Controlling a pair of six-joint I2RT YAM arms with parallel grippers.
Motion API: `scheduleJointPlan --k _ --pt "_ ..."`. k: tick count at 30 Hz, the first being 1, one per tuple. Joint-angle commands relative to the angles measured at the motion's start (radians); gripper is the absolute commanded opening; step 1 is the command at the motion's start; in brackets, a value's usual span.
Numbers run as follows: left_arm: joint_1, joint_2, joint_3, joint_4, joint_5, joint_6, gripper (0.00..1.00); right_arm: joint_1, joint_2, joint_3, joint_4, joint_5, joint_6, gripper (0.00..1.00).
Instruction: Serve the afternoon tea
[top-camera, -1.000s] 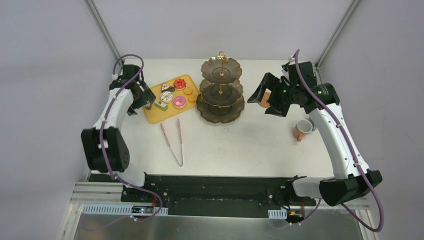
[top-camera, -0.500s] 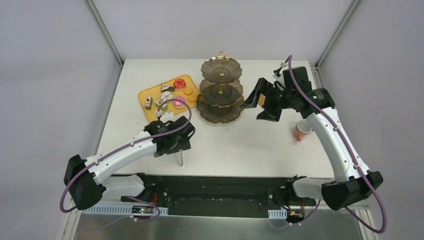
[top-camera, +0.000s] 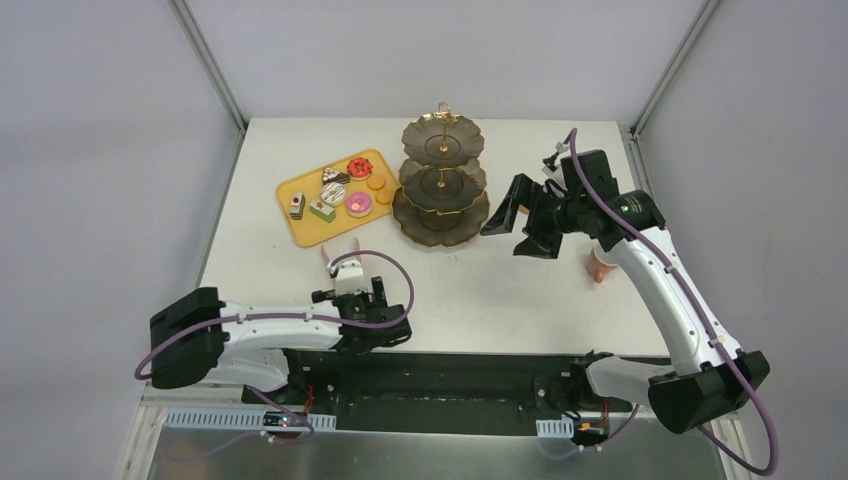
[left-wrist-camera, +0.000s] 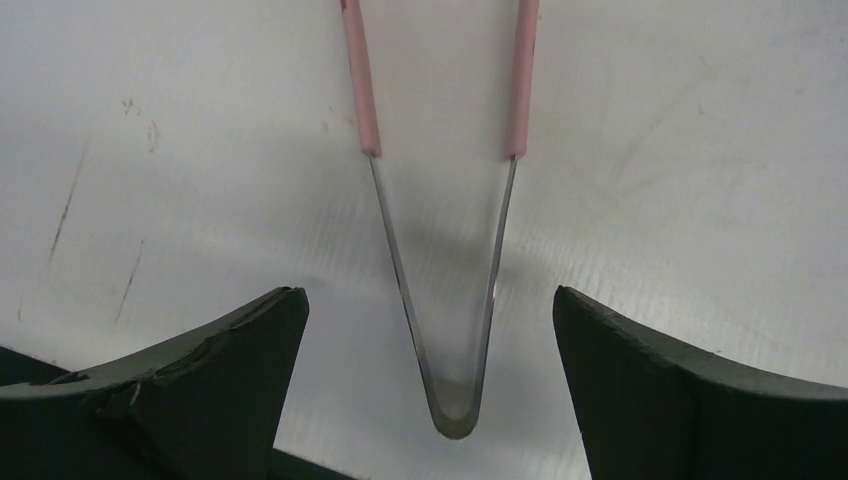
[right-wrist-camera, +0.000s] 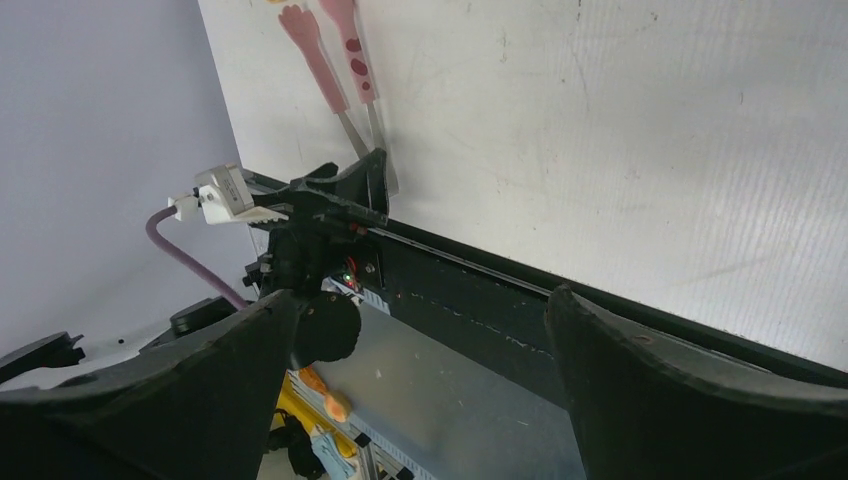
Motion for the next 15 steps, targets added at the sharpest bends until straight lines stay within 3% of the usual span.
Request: scheduleJointPlan --k 1,5,10,15 --pt "-0.036 0.102 -0.029 0.070 -0.232 -0.100 0.99 0.020 -0.038 -0.025 0.016 -0.011 -0.022 0.99" --pt "-0.055 0.189 -0.053 0.151 -0.285 -0.132 0.96 0.030 -0.030 -0.028 0.019 -0.005 -0.033 0.99" --pt "-0.083 0.212 -0.114 0.183 -0.319 -0.222 0.84 0.041 0.002 0.003 0.016 -0.010 -0.040 0.99" --pt "-0.084 0.168 -0.238 0.421 -0.305 -0.085 0.72 0.043 -0.024 -0.030 0.042 -0.007 -0.026 0.99"
